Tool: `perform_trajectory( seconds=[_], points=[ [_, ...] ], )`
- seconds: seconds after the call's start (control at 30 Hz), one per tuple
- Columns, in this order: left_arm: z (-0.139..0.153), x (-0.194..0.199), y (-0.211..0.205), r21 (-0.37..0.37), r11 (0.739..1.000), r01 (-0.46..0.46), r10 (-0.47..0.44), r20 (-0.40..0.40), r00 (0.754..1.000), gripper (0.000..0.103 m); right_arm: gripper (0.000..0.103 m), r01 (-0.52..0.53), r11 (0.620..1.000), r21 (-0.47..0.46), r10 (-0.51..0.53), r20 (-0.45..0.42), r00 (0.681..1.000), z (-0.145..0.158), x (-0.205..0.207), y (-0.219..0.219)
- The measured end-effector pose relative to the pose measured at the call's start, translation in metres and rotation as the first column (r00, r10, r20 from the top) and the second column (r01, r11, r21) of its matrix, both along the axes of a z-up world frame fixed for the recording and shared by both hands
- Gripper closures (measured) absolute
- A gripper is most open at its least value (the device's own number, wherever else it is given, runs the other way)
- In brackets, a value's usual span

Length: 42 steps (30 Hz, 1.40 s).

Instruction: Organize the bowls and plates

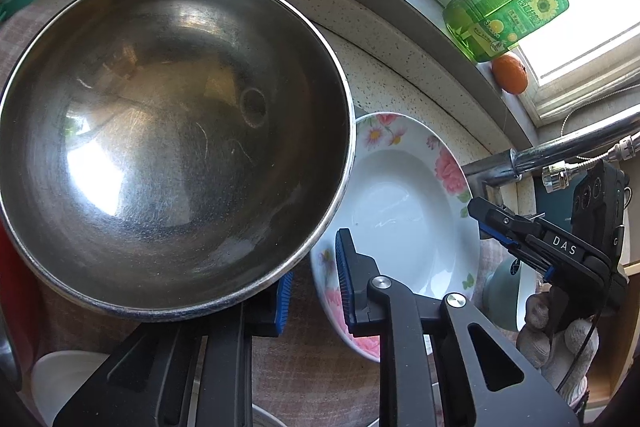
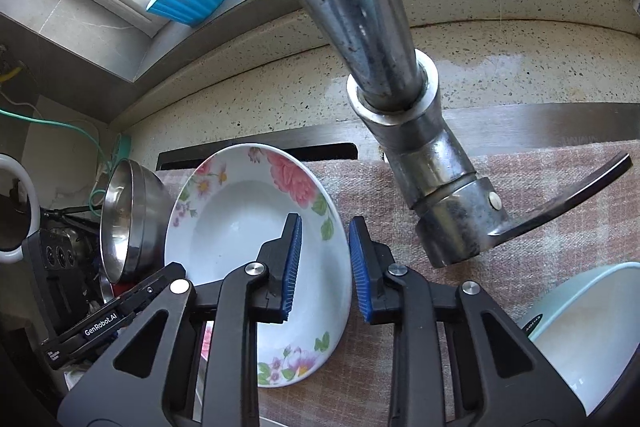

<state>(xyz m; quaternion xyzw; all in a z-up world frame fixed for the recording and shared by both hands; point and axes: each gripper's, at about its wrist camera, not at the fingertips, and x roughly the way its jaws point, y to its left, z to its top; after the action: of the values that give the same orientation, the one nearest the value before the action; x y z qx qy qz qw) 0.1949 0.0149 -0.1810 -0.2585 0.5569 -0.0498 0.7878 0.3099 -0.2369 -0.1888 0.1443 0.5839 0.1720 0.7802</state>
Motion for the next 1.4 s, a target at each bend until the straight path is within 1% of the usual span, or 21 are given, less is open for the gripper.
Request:
perform_trajectory(
  seconds=[0.1,0.2,0.6,0.8,0.93,1.13,1.4],
  points=[
    [-0.001,0.001,-0.001,0.001,1.000,0.004,-0.004,-0.001,1.000,0.089,0.083,-0.008,1.000,-0.011,0.008,-0.005,1.000,-0.002,0.002,0.001],
    [-0.001,0.003,-0.005,0.006,1.000,0.011,-0.011,0.003,1.000,0.092,0.085,-0.017,1.000,-0.010,0.017,-0.011,1.000,-0.002,0.002,-0.001],
    [0.003,-0.001,-0.010,0.052,0.998,0.028,-0.029,0.022,0.999,0.092,0.085,-0.038,0.999,-0.014,0.038,-0.020,0.999,0.001,-0.011,0.000],
    [0.004,-0.007,-0.009,0.049,0.998,0.031,-0.032,0.020,0.999,0.092,0.085,-0.044,0.999,-0.018,0.043,-0.018,0.999,0.006,-0.024,0.001],
    [0.009,-0.012,-0.010,0.049,0.998,0.032,-0.033,0.029,0.999,0.091,0.085,-0.043,0.999,-0.015,0.043,-0.009,0.999,0.011,-0.033,0.001],
    [0.020,-0.024,-0.008,0.041,0.998,0.042,-0.044,0.045,0.998,0.091,0.085,-0.029,0.999,0.015,0.029,0.005,1.000,0.024,-0.048,-0.004],
    [0.041,-0.044,-0.015,0.036,0.997,0.069,-0.072,0.077,0.994,0.092,0.085,-0.014,0.999,0.040,0.012,0.027,1.000,0.045,-0.081,-0.015]
  ],
)
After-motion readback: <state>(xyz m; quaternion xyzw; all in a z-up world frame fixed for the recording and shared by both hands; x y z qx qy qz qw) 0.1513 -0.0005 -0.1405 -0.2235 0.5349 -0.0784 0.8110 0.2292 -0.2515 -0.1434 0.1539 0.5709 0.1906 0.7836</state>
